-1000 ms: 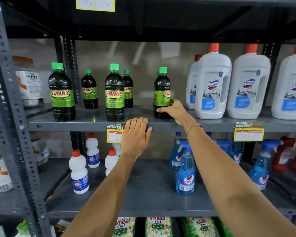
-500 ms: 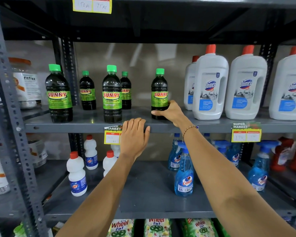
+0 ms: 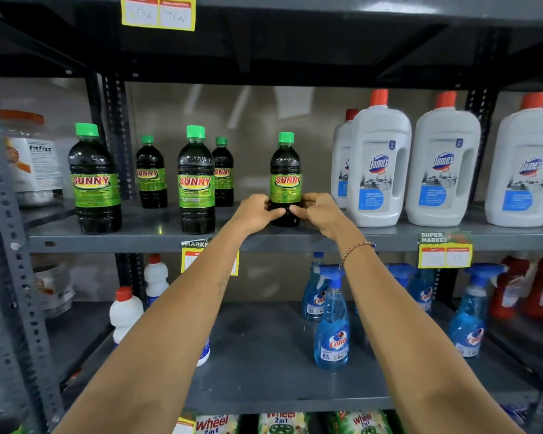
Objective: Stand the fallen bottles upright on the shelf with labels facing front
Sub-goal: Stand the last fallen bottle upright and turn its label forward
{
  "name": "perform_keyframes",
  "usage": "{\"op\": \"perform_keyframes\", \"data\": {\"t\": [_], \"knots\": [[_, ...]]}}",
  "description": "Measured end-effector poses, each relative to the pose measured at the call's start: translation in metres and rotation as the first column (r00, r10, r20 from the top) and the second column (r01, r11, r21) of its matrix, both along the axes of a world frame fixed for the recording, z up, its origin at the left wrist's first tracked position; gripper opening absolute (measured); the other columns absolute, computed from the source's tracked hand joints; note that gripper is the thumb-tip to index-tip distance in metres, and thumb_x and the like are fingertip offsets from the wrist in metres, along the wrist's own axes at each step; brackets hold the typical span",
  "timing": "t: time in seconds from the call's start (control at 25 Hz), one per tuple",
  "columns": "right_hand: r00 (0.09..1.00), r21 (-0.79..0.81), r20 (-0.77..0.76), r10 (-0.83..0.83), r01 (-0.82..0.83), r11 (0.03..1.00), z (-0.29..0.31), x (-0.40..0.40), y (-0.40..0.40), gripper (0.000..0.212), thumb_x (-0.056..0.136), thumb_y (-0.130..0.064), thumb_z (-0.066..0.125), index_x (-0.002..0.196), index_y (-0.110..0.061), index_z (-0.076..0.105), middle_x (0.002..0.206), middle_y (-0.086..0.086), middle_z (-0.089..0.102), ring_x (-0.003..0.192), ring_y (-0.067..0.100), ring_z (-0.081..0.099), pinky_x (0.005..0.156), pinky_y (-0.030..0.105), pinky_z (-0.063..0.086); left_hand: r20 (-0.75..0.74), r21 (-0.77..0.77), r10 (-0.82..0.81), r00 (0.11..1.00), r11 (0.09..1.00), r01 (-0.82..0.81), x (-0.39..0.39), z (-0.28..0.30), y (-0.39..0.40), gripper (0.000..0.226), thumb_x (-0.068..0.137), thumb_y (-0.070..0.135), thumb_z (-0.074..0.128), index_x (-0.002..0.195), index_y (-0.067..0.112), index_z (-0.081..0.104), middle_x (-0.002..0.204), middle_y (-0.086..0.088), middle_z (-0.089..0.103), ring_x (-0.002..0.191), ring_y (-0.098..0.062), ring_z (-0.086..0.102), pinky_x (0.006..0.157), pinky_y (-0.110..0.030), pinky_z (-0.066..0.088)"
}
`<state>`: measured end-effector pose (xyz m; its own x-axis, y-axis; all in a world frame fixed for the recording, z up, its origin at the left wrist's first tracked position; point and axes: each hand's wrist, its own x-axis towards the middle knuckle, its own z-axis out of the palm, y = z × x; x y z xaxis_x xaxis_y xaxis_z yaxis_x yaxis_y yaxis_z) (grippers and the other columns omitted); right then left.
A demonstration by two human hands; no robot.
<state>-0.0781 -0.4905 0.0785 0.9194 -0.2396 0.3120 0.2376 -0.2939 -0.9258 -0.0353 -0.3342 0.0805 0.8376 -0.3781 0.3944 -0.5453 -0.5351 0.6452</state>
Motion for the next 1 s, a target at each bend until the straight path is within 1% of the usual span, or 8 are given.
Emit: {"op": "perform_keyframes", "data": {"t": [0.08, 0.28, 0.44, 0.6, 0.64, 0.8, 0.92, 1.0], "knots": [[1.000, -0.011, 0.001, -0.004, 0.004, 1.000, 0.000, -0.001, 0.000, 0.041, 0.088, 0.004, 0.062, 0.128, 0.005, 0.054, 0.125, 0.022, 0.063, 0.118, 0.031, 0.060, 0.103, 0.039, 0.048, 0.052, -0.026, -0.015, 0.999, 1.000, 0.017, -0.005, -0.002, 0.000, 0.033, 0.087, 0.021, 0.068, 0.113, 0.002, 0.062, 0.113, -0.016, 0.068, 0.108, -0.027, 0.062, 0.084, -0.025, 0.043], [1.000, -0.049, 0.015, -0.012, 0.013, 0.999, 0.001, -0.013, 0.001, 0.040, 0.086, 0.001, 0.065, 0.125, 0.004, 0.056, 0.123, 0.019, 0.064, 0.108, 0.023, 0.061, 0.099, 0.033, 0.049, 0.110, -0.074, 0.000, 0.994, 0.997, 0.008, -0.019, -0.005, 0.006, 0.039, 0.082, 0.018, 0.073, 0.116, 0.002, 0.063, 0.112, -0.014, 0.068, 0.105, -0.023, 0.063, 0.081, -0.020, 0.042], [1.000, -0.067, 0.014, 0.001, 0.000, 0.998, 0.001, -0.028, 0.002, 0.041, 0.086, -0.001, 0.067, 0.125, 0.004, 0.056, 0.122, 0.019, 0.065, 0.105, 0.021, 0.061, 0.101, 0.036, 0.049, 0.139, -0.090, -0.021, 0.990, 0.995, 0.034, -0.032, -0.006, 0.014, 0.039, 0.080, 0.020, 0.076, 0.113, 0.003, 0.065, 0.108, -0.014, 0.070, 0.100, -0.020, 0.065, 0.077, -0.016, 0.041], [1.000, -0.063, 0.010, 0.021, -0.020, 0.998, 0.000, -0.042, 0.009, 0.040, 0.087, -0.001, 0.065, 0.126, 0.004, 0.056, 0.121, 0.018, 0.065, 0.104, 0.022, 0.061, 0.099, 0.037, 0.050, 0.156, -0.077, -0.035, 0.987, 0.996, 0.048, -0.041, -0.007, 0.019, 0.041, 0.080, 0.020, 0.075, 0.116, 0.003, 0.064, 0.108, -0.013, 0.070, 0.097, -0.016, 0.064, 0.076, -0.013, 0.040], [1.000, -0.056, 0.008, 0.024, -0.023, 0.998, 0.000, -0.044, 0.010, 0.040, 0.087, -0.001, 0.065, 0.126, 0.004, 0.056, 0.121, 0.018, 0.065, 0.105, 0.022, 0.061, 0.100, 0.038, 0.050, 0.164, -0.066, -0.037, 0.986, 0.997, 0.048, -0.043, -0.007, 0.020, 0.041, 0.081, 0.021, 0.075, 0.116, 0.003, 0.064, 0.108, -0.013, 0.070, 0.097, -0.016, 0.064, 0.077, -0.013, 0.040], [1.000, -0.031, 0.012, 0.006, -0.006, 1.000, -0.002, -0.049, 0.014, 0.039, 0.089, -0.003, 0.063, 0.127, 0.002, 0.055, 0.124, 0.019, 0.064, 0.114, 0.028, 0.061, 0.103, 0.043, 0.048, 0.186, -0.048, -0.047, 0.981, 0.997, 0.057, -0.045, -0.012, 0.019, 0.038, 0.084, 0.022, 0.071, 0.117, 0.005, 0.064, 0.112, -0.013, 0.070, 0.106, -0.022, 0.065, 0.090, -0.026, 0.047], [1.000, -0.026, -0.002, -0.015, 0.015, 1.000, -0.005, -0.049, 0.016, 0.041, 0.089, -0.004, 0.064, 0.129, 0.001, 0.054, 0.126, 0.019, 0.063, 0.113, 0.027, 0.061, 0.101, 0.043, 0.049, 0.195, -0.030, -0.033, 0.980, 0.999, 0.039, -0.047, -0.015, 0.015, 0.036, 0.086, 0.022, 0.069, 0.118, 0.004, 0.064, 0.111, -0.013, 0.070, 0.105, -0.022, 0.065, 0.087, -0.025, 0.046], [1.000, -0.024, -0.006, -0.015, 0.015, 1.000, -0.004, -0.055, 0.019, 0.043, 0.089, -0.004, 0.064, 0.130, 0.000, 0.053, 0.127, 0.018, 0.063, 0.117, 0.028, 0.060, 0.101, 0.043, 0.049, 0.187, -0.031, -0.028, 0.982, 0.999, 0.035, -0.053, -0.015, 0.018, 0.035, 0.087, 0.022, 0.067, 0.118, 0.005, 0.064, 0.111, -0.013, 0.070, 0.105, -0.023, 0.064, 0.086, -0.024, 0.046]]}}
